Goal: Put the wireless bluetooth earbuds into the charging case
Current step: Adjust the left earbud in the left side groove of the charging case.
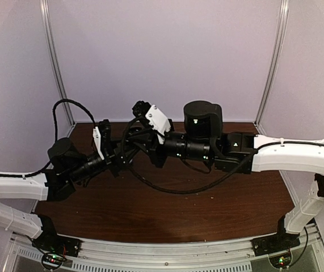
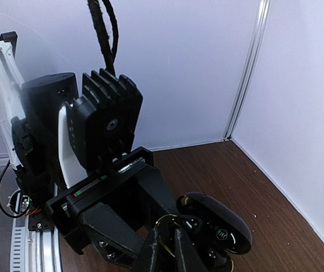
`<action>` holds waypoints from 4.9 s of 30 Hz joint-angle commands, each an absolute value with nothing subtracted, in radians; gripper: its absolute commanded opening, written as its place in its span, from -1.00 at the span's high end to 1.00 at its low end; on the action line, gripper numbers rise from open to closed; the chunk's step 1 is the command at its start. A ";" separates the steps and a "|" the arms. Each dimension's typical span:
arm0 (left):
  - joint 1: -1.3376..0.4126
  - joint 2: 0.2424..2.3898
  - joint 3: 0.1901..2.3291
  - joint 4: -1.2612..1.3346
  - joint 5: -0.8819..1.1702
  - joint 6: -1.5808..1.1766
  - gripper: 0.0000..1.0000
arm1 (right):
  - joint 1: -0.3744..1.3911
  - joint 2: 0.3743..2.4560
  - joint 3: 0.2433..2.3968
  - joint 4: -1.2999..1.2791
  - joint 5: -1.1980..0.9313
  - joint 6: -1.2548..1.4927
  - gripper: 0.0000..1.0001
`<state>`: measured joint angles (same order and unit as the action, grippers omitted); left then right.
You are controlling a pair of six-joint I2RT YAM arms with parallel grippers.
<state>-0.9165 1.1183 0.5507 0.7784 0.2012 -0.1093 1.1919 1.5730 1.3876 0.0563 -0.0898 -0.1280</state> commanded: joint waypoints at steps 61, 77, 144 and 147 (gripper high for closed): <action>-0.917 1.126 0.578 0.825 0.296 -0.092 1.00 | 1.195 1.491 1.381 -0.075 -0.214 -0.146 0.54; -0.917 1.138 0.594 0.806 0.354 -0.069 1.00 | 1.193 1.478 1.414 -0.120 -0.129 -0.155 0.38; -0.924 1.171 0.664 0.632 0.671 0.061 1.00 | 1.214 1.336 1.488 -0.484 -0.248 -0.323 0.34; -0.925 1.186 0.685 0.603 0.676 0.071 1.00 | 1.217 1.351 1.522 -0.548 -0.281 -0.345 0.39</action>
<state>-0.9230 1.1675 0.6334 0.6453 0.6067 0.0154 1.2068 1.3472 1.4677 -0.4374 -0.2153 -0.2932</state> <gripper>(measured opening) 0.233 0.320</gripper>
